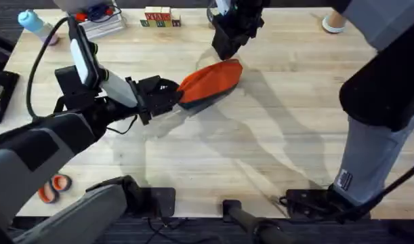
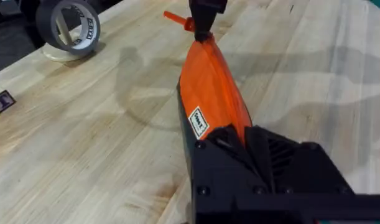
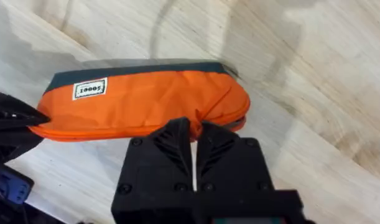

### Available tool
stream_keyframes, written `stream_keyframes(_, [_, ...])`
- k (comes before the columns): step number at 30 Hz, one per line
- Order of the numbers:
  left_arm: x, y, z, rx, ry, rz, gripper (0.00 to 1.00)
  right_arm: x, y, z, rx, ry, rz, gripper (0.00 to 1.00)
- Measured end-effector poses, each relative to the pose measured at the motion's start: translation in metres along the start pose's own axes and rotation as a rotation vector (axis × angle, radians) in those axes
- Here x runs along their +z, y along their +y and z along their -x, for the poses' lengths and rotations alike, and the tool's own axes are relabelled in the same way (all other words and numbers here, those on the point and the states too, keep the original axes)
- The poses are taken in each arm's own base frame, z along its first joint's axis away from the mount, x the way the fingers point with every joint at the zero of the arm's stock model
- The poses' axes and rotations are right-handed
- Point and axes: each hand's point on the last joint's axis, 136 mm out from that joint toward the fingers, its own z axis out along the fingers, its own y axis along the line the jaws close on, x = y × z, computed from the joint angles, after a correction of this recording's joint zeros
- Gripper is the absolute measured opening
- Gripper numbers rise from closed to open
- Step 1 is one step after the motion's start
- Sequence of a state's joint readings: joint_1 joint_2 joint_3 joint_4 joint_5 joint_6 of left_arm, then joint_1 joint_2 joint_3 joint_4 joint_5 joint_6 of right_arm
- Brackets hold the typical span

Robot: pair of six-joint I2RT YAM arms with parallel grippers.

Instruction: Unzip the bag, pick up the pens from the table one at a time and place them inside, then zip the bag closed.

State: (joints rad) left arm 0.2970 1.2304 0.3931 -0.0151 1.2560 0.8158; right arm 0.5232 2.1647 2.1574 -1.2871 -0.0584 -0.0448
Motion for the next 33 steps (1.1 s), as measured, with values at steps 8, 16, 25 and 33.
stream_keyframes(8, [0.0,0.0,-0.001,-0.001,0.002,0.002,0.041,0.005,-0.004,-0.001,0.002,0.011,-0.015,0.032])
stream_keyframes(16, [0.0,0.001,-0.005,-0.013,0.017,0.013,0.041,0.028,-0.022,-0.003,0.031,0.061,-0.041,0.032])
stream_keyframes(25, [0.0,0.001,-0.006,-0.012,0.018,0.014,0.041,0.03,-0.046,-0.006,0.088,0.067,-0.04,0.032])
stream_keyframes(33, [0.0,0.001,-0.005,-0.012,0.016,0.013,0.041,0.029,-0.062,-0.008,0.132,0.064,-0.022,0.032])
